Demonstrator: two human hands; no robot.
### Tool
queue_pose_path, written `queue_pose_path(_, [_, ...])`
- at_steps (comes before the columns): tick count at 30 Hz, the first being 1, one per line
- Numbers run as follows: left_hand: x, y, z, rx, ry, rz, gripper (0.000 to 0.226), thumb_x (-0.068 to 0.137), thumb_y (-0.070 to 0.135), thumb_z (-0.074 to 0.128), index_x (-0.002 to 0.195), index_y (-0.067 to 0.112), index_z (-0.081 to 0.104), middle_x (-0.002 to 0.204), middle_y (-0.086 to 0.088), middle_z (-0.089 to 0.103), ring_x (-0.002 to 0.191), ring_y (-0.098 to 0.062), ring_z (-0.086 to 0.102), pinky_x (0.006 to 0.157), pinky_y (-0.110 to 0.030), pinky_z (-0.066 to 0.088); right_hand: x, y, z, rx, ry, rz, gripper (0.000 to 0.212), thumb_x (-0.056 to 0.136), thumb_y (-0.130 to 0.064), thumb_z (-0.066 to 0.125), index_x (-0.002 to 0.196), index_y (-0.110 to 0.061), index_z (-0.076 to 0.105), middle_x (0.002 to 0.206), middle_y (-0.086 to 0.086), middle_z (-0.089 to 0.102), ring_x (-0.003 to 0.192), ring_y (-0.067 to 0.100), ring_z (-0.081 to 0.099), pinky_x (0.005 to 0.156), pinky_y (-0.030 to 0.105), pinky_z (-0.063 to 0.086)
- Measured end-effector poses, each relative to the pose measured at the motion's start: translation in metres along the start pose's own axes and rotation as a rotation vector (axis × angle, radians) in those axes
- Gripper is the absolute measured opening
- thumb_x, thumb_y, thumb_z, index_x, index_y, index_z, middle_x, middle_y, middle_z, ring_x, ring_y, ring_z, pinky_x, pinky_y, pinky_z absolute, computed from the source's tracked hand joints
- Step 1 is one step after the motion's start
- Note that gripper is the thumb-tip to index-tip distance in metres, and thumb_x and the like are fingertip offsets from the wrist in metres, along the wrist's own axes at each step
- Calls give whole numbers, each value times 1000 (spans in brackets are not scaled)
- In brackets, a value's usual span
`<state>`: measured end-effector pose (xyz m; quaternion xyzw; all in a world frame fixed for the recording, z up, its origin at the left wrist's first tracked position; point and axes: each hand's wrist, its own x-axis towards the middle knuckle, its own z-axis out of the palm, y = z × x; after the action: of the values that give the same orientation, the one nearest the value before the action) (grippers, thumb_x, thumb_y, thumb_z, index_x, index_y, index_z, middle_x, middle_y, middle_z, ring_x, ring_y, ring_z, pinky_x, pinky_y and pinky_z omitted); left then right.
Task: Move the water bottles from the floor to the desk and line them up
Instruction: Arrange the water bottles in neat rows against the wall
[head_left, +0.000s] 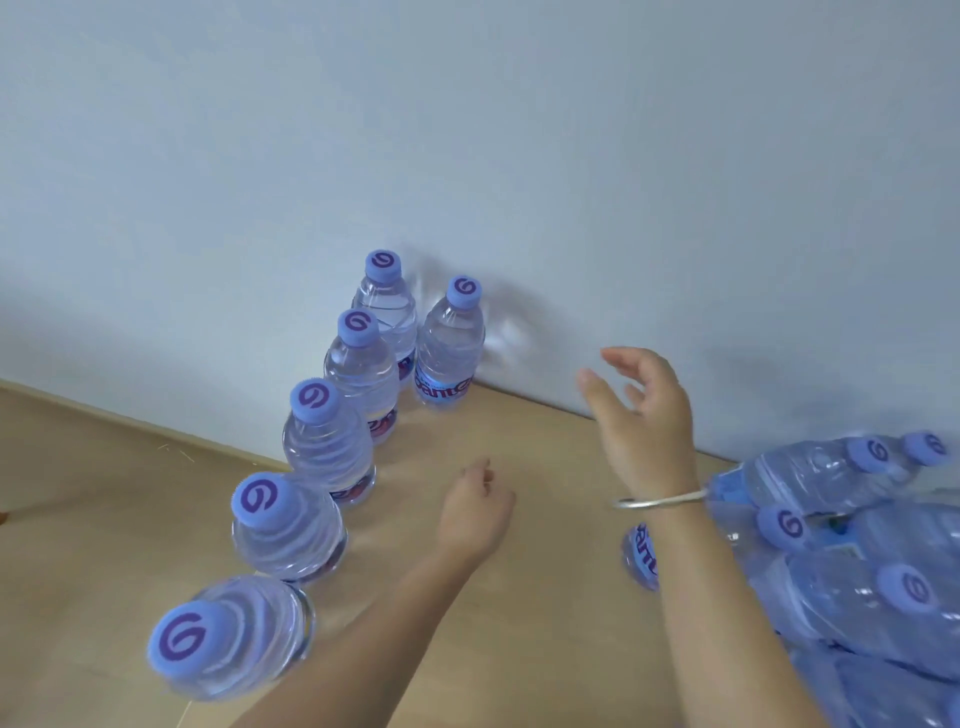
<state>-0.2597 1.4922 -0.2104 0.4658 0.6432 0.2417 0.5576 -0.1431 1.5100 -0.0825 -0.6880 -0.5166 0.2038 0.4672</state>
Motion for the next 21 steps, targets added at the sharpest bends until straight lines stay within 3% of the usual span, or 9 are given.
queue_pose_path(2, [-16, -7, 9, 50, -69, 12, 55, 89, 11, 54, 141, 10, 37, 132, -7, 49, 118, -20, 50, 100, -31, 41, -14, 3, -50, -48, 180, 41, 23, 83, -19, 68, 103, -15, 60, 107, -2, 57, 105, 13, 54, 99, 31, 41])
queue_pose_path(4, [-31, -12, 17, 88, -127, 30, 55, 88, 10, 56, 140, 10, 39, 130, -8, 50, 116, -20, 50, 99, -31, 41, -26, 6, -91, -164, 295, 117, 32, 80, -27, 68, 107, -12, 60, 110, 2, 54, 111, 19, 50, 96, 27, 36])
queue_pose_path(7, [-48, -15, 27, 109, -193, 68, 56, 86, 10, 59, 138, 10, 40, 127, -6, 51, 109, -17, 50, 93, -26, 43, -39, 20, -120, -359, 217, 257, 56, 74, -37, 74, 119, -9, 55, 122, 8, 51, 117, 24, 44, 98, 32, 33])
queue_pose_path(9, [-58, -15, 31, 106, -236, 77, 56, 86, 9, 59, 138, 10, 40, 127, -5, 49, 105, -12, 46, 89, -24, 41, -50, 34, -120, -298, 102, 406, 60, 74, -33, 77, 121, -10, 49, 120, 4, 51, 113, 22, 47, 96, 34, 37])
queue_pose_path(12, [-70, -17, 32, 150, -262, 95, 57, 85, 11, 61, 138, 13, 40, 127, -2, 48, 109, -12, 46, 88, -22, 40, -65, 62, -102, -95, 163, 532, 53, 65, -31, 81, 105, -10, 52, 101, 6, 62, 96, 27, 59, 87, 40, 48])
queue_pose_path(17, [-80, -18, 21, 175, -263, 110, 53, 84, 15, 65, 133, 16, 46, 121, 0, 51, 105, -11, 49, 83, -21, 39, -73, 77, -80, 50, 372, 528, 38, 70, -24, 77, 97, -9, 55, 94, 4, 63, 93, 26, 60, 83, 34, 48])
queue_pose_path(21, [-83, -19, 6, 79, -351, 113, 37, 87, 16, 63, 124, 22, 58, 112, 3, 57, 92, -7, 55, 72, -16, 42, -81, 65, -84, 32, 329, 436, 26, 69, -23, 79, 85, -14, 60, 86, 3, 65, 87, 24, 60, 81, 35, 49])
